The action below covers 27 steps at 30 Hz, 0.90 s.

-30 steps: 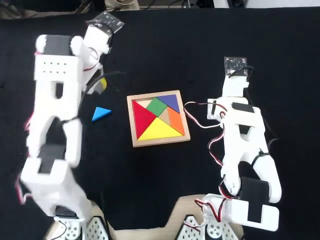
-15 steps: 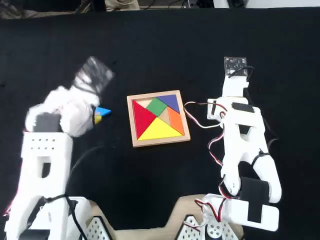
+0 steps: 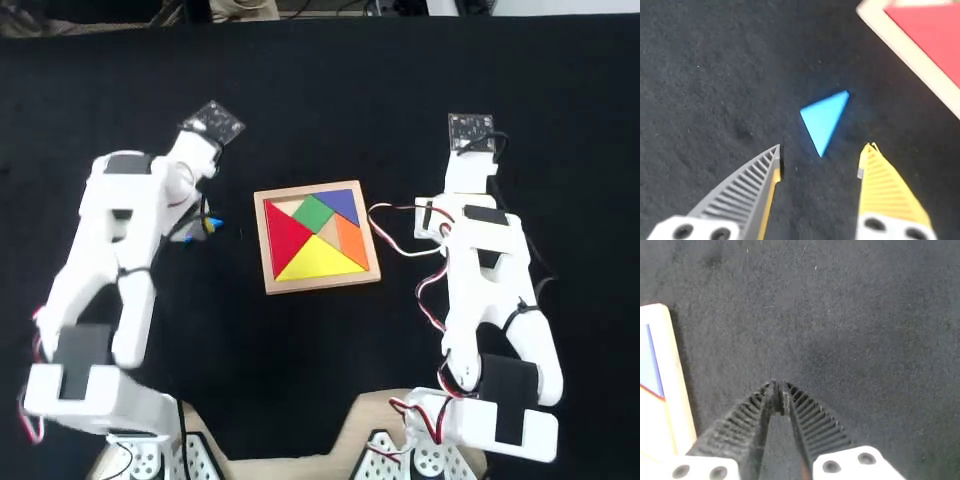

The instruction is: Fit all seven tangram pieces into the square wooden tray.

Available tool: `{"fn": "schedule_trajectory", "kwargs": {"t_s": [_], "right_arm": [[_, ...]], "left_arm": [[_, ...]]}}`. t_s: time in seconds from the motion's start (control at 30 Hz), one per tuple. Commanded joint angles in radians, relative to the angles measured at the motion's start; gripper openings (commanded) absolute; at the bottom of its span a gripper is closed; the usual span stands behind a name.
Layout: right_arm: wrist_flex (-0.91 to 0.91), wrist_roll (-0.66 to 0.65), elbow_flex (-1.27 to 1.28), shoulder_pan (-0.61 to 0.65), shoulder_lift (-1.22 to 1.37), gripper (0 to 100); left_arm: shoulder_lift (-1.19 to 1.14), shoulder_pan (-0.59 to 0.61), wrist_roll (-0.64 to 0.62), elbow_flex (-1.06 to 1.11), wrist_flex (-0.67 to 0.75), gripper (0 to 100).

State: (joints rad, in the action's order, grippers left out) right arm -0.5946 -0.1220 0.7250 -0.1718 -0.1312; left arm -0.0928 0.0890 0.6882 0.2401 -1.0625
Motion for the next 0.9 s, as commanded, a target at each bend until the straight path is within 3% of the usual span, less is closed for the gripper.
{"fn": "schedule_trajectory", "kwargs": {"t_s": [0.0,0.37,0.57,0.87], "right_arm": [[0.041,-0.011,-0.021,0.018,-0.002,1.1],[0.041,-0.011,-0.019,0.02,-0.002,1.1],[0.043,-0.011,-0.018,0.041,-0.002,1.1],[0.043,-0.011,-0.018,0.04,-0.002,1.1]], "left_arm": [[-0.055,0.018,-0.037,-0.128,-0.006,25],[-0.288,0.085,-0.183,-0.236,0.002,25],[-0.336,0.036,-0.183,-0.332,0.02,25],[-0.385,0.015,-0.313,-0.421,0.078,25]]}}
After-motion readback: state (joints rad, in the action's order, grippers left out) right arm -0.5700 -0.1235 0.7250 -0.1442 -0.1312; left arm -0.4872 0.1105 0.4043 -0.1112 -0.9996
